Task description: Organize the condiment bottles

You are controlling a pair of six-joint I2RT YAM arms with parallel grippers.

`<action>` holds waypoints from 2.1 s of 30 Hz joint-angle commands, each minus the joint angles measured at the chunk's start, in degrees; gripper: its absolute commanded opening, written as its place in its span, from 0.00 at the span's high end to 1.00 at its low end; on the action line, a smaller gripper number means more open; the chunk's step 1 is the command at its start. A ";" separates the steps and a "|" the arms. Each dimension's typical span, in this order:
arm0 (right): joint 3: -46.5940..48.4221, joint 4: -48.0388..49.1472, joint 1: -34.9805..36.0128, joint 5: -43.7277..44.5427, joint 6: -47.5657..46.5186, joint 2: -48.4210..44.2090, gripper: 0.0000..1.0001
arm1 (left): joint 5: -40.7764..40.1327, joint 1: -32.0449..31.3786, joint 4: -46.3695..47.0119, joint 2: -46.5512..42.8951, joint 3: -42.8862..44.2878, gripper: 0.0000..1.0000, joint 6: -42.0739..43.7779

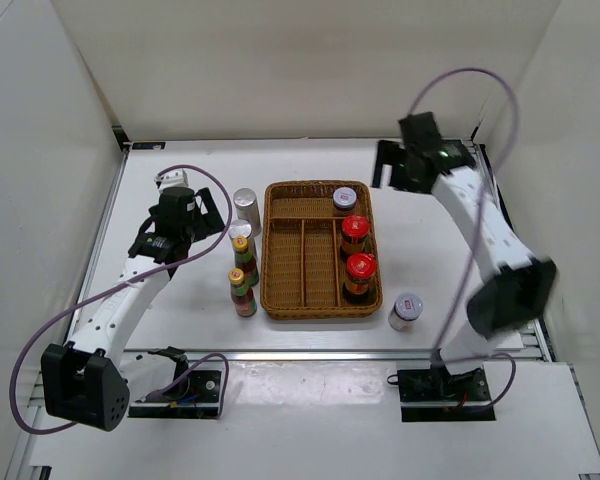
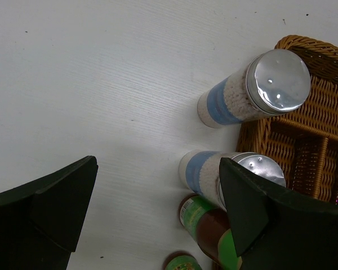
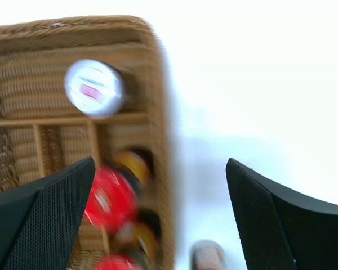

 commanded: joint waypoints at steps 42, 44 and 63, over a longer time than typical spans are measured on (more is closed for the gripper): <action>-52.43 -10.17 -2.45 -6.00 19.73 -45.54 0.64 | 2.47 -0.06 0.08 -2.44 1.45 0.00 -0.87; -46.48 -12.54 -2.45 -2.67 19.73 -46.77 0.76 | 2.47 -0.06 0.08 -2.44 1.45 0.00 -0.87; 26.64 -8.32 10.99 -4.68 -2.67 8.83 0.96 | 3.62 -0.06 0.08 -2.44 1.45 0.00 -0.87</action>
